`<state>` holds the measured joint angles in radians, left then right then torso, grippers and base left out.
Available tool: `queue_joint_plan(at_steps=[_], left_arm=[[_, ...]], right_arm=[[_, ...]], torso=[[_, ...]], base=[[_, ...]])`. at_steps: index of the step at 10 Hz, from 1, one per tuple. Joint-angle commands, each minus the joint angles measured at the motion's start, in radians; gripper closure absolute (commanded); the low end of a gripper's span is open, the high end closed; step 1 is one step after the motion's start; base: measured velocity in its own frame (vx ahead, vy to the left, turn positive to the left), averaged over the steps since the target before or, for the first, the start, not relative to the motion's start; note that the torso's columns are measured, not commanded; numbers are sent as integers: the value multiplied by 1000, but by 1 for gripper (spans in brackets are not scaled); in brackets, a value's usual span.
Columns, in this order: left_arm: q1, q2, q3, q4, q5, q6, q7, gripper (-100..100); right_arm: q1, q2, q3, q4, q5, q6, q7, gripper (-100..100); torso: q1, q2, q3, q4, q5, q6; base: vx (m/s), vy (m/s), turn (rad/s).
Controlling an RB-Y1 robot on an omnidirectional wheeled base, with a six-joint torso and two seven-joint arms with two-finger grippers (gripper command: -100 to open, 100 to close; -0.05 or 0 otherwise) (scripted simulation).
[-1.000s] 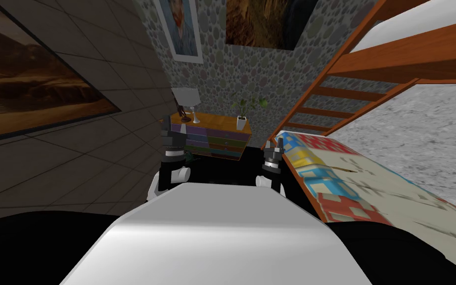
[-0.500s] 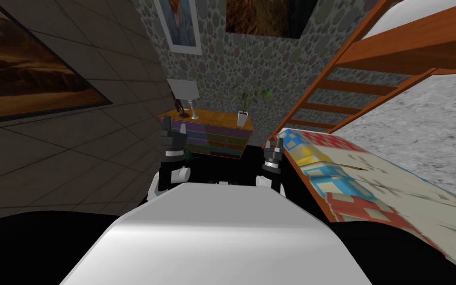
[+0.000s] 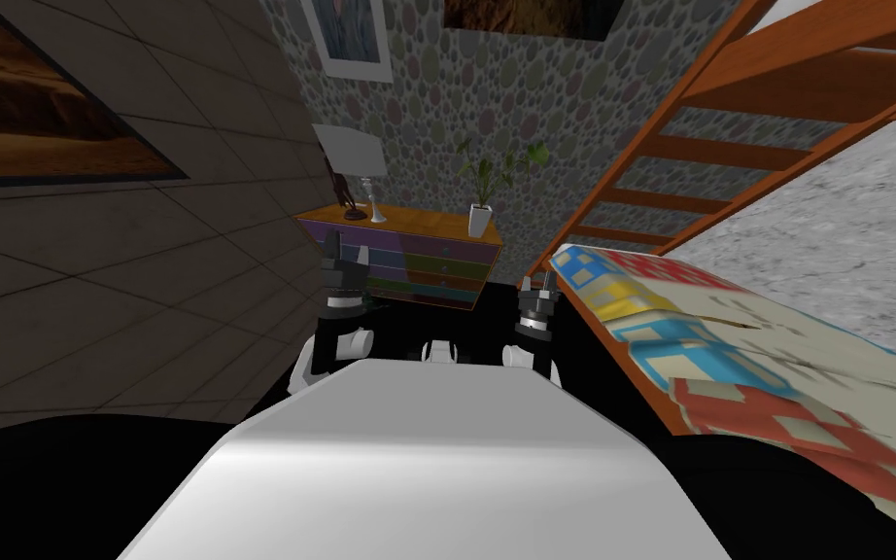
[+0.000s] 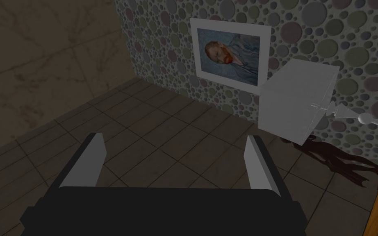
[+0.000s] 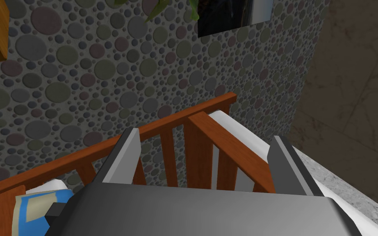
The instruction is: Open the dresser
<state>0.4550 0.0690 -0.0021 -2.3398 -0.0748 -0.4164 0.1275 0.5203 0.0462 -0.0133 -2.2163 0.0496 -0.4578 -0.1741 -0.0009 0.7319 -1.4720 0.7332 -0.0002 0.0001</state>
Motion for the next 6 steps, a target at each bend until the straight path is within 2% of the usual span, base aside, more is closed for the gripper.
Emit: queue_joint_plan(at_steps=[1,6], left_arm=[[-7,30,3,48,-3,-28,-7,-100],[-21,60,8,174,-12,-101,-24,-100]], right_arm=[[0,0,0,0,0,0,0,0],[0,0,0,0,0,0,0,0]], torso=[[0,3,-5,3,0,0],[1,6,-4,5,0,0]], base=[[81,-47,-6],[92,-44,-10]])
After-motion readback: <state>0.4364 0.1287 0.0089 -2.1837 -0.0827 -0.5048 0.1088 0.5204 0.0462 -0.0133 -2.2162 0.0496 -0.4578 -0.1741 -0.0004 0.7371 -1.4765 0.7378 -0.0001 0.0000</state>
